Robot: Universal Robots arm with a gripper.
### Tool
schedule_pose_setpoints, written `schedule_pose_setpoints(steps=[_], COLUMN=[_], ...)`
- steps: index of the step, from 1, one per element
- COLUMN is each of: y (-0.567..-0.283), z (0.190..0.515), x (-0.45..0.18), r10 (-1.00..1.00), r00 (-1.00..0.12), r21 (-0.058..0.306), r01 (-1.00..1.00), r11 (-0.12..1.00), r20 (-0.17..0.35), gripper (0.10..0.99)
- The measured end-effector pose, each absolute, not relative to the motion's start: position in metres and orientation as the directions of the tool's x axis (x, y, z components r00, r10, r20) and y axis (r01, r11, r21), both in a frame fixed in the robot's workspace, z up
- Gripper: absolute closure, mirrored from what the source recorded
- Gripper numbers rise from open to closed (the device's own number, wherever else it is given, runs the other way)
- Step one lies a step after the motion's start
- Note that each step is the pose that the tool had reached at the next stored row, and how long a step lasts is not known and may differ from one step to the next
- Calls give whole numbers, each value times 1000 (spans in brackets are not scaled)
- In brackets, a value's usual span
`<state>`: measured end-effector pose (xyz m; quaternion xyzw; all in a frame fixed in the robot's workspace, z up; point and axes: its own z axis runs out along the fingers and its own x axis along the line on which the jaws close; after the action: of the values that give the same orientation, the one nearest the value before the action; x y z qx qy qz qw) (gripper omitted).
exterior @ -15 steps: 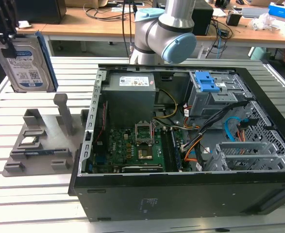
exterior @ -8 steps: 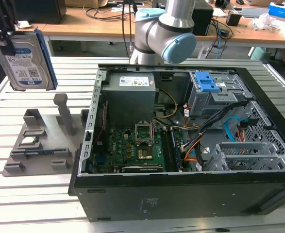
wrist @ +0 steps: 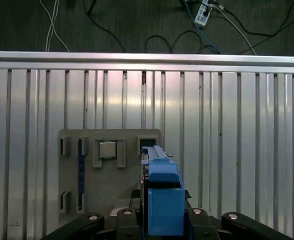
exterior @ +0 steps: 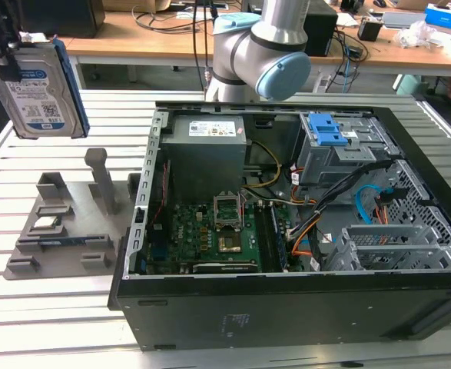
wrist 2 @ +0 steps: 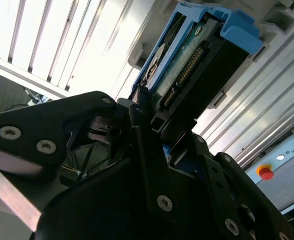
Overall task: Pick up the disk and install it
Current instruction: 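Pick up the disk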
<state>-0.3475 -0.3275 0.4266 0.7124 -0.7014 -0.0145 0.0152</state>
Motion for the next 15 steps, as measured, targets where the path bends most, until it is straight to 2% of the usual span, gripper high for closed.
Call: schedule_pose_setpoints(steps=[15], y=[-327], z=[450], x=[-347], r10=[-1000], r00=[16], r21=[42], r01=[-999], r11=[-16], r20=[1], gripper=[722])
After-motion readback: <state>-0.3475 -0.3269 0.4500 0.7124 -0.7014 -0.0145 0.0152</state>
